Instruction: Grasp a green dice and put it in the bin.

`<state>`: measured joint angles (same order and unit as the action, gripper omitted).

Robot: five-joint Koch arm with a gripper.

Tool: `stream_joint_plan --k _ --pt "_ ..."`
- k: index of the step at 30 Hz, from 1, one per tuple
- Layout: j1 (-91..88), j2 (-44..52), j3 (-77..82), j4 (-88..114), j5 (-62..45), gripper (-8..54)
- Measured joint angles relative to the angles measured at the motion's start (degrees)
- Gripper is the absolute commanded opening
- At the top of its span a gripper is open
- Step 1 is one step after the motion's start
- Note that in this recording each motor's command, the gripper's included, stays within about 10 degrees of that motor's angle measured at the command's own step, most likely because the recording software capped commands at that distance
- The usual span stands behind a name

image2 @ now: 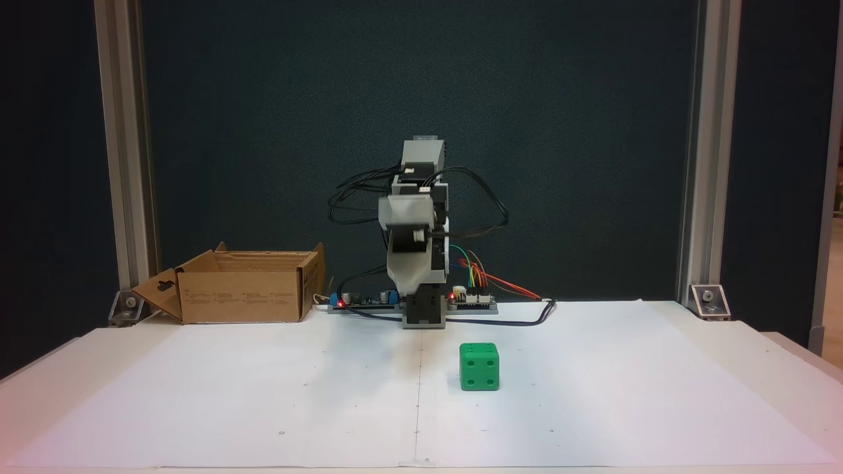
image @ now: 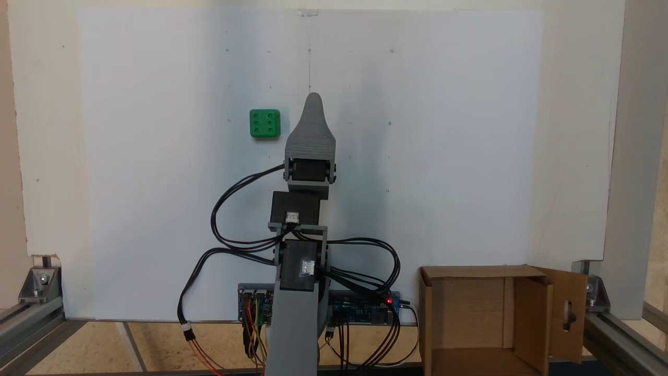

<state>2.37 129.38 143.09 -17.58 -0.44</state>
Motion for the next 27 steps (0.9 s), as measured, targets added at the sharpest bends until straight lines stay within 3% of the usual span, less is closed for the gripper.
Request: stream_joint_plan --k 15,21,27 --pt "-7.12 -5.01 -25.66 56.07 0.53 43.1" --pt "-11.6 -9.23 -33.57 75.59 6.59 43.3" --pt "-16.79 -16.17 -38.32 78.4 16.08 43.3"
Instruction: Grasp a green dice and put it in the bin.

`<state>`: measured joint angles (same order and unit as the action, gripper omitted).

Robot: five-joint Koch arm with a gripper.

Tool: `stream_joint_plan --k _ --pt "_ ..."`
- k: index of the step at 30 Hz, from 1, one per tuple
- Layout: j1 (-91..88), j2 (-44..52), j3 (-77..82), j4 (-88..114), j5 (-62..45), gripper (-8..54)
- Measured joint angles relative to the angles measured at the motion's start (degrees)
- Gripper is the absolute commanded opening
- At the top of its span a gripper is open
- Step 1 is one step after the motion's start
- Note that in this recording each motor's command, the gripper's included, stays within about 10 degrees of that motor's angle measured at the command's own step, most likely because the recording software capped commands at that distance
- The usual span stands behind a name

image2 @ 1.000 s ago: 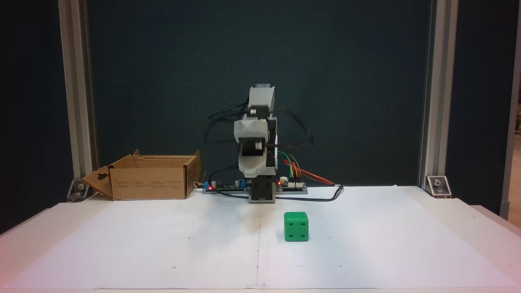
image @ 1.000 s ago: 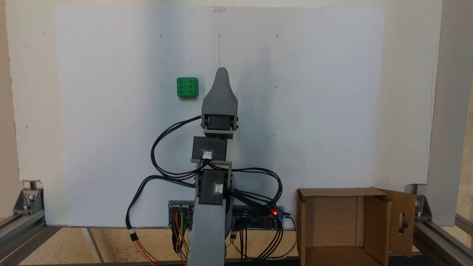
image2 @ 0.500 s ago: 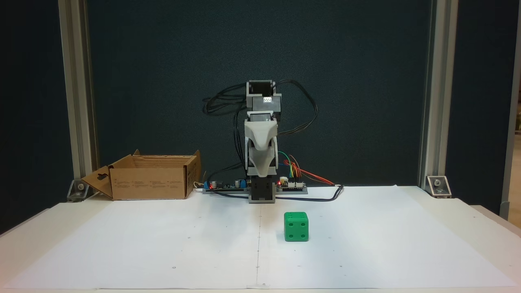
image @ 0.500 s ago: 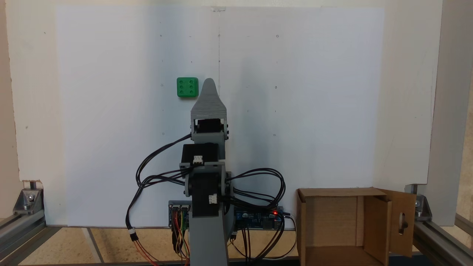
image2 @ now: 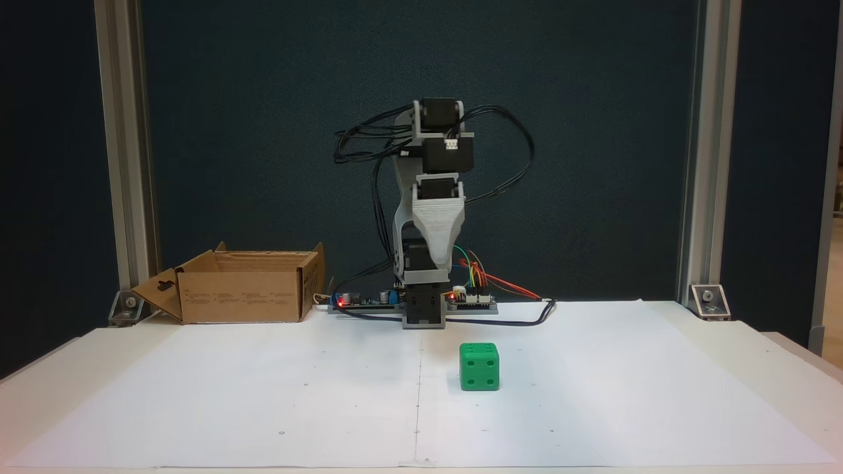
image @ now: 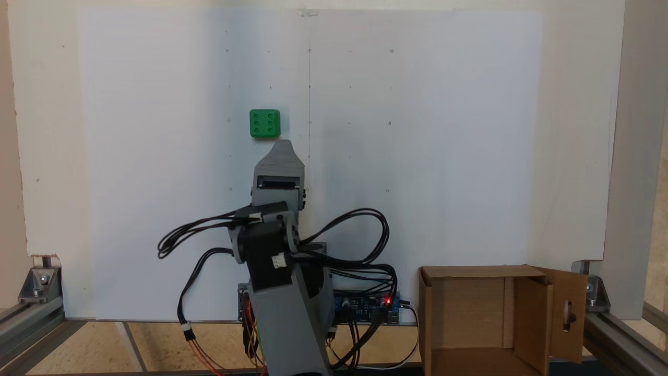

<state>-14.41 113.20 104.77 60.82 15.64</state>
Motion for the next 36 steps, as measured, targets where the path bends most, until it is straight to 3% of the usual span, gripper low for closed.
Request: stream_joint_plan --k 15,36 --pt "-8.17 -16.08 -9.32 -2.72 8.26 43.4" --pt "-5.19 -22.41 -9.32 -9.32 8.26 44.4"
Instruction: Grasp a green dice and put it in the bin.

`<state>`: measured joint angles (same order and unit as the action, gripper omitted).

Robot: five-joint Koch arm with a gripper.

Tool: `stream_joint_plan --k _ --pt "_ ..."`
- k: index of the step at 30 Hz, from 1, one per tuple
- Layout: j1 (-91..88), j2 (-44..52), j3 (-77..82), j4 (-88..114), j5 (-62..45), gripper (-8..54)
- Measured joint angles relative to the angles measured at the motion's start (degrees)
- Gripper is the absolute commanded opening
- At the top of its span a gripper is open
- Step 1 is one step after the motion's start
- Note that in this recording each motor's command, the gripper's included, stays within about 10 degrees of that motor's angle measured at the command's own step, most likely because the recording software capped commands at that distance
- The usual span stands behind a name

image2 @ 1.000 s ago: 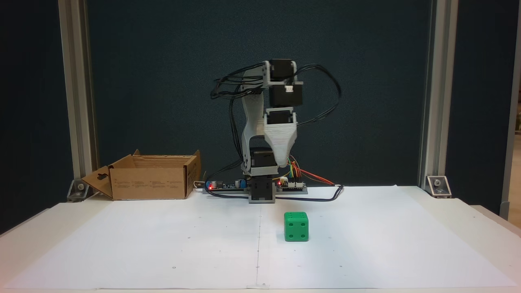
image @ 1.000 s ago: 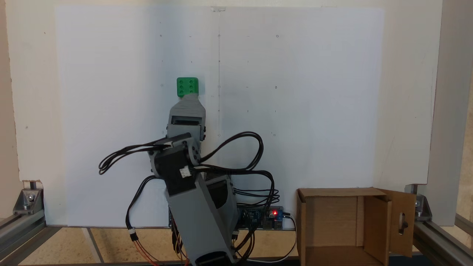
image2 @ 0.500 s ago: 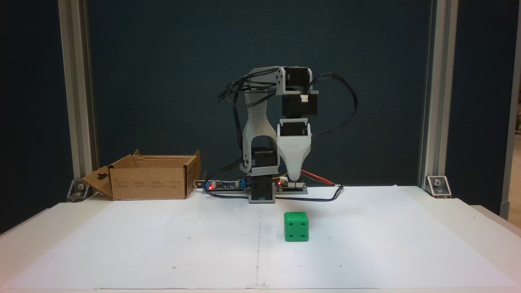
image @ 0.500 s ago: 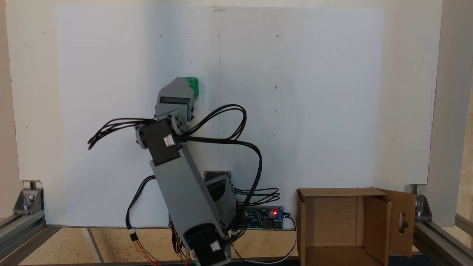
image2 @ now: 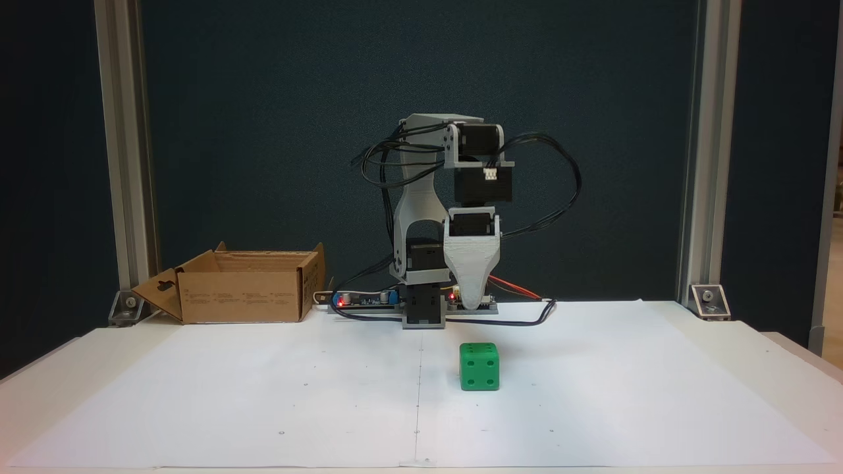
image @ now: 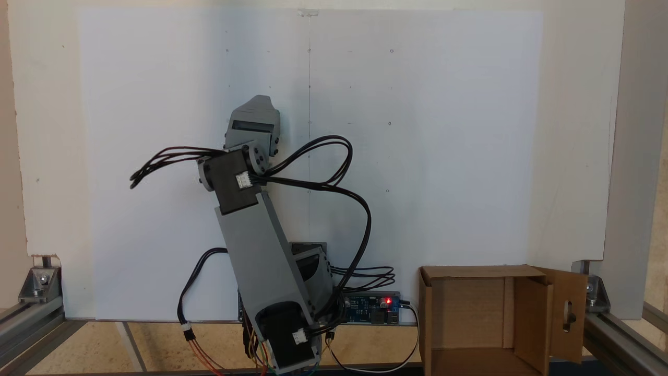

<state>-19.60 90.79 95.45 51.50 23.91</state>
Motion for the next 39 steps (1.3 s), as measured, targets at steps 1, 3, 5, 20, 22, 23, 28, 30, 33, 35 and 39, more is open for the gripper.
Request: stream_joint_plan --k 1,3,5,20,22,23,28,30,33,35,39 --pt "-0.09 -0.26 0.0 -0.18 0.0 44.4" --pt "-0.18 -0.79 0.0 -0.35 0.0 44.5" --pt "-0.18 -1.23 0.0 -0.44 0.0 44.4" --pt "-0.7 -4.83 0.0 -2.11 -0.26 44.3" --pt "-0.7 -4.83 0.0 -2.11 -0.26 44.3" --pt "-0.7 -5.19 0.0 -2.11 -0.35 44.3" --pt "-0.7 -6.77 0.0 -2.29 -1.93 44.2" --pt "-0.7 -6.94 0.0 -2.37 -2.37 44.2" --pt "-0.79 -7.82 0.0 -2.55 -2.64 44.1" --pt "-0.7 -7.91 -0.09 -2.81 -2.64 44.1" --pt "-0.7 -8.88 -0.09 -4.13 -2.64 44.0"
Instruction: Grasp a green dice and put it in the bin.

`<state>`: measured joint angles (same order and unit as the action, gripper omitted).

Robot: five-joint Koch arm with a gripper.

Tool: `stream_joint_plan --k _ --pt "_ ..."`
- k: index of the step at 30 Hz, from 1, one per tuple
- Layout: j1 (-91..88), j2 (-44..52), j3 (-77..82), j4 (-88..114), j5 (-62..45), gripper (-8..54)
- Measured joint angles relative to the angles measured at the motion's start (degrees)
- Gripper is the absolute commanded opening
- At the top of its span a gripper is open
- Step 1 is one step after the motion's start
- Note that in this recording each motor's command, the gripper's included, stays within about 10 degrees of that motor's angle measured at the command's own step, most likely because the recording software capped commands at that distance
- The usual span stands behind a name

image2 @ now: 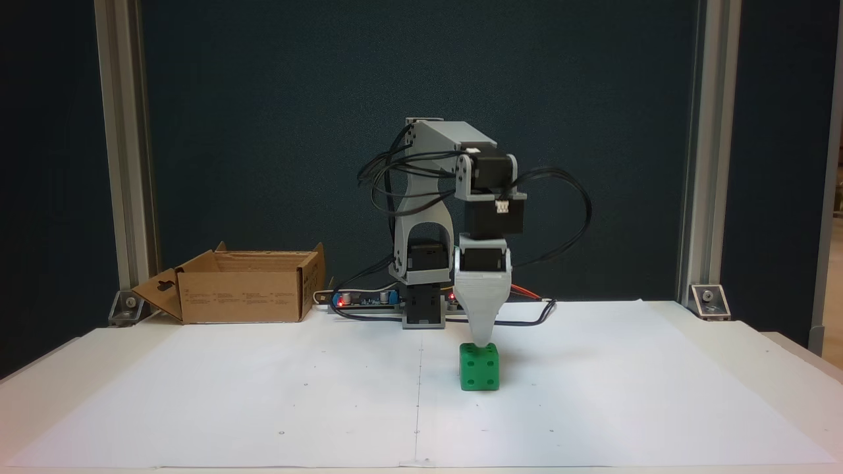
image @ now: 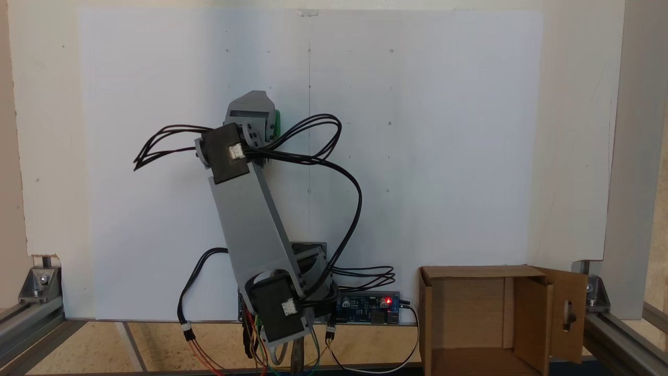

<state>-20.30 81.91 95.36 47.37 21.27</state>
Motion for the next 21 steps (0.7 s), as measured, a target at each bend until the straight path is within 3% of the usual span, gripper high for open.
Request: stream_joint_plan --k 21 --pt "0.35 -5.36 1.32 -3.52 -0.09 43.6"
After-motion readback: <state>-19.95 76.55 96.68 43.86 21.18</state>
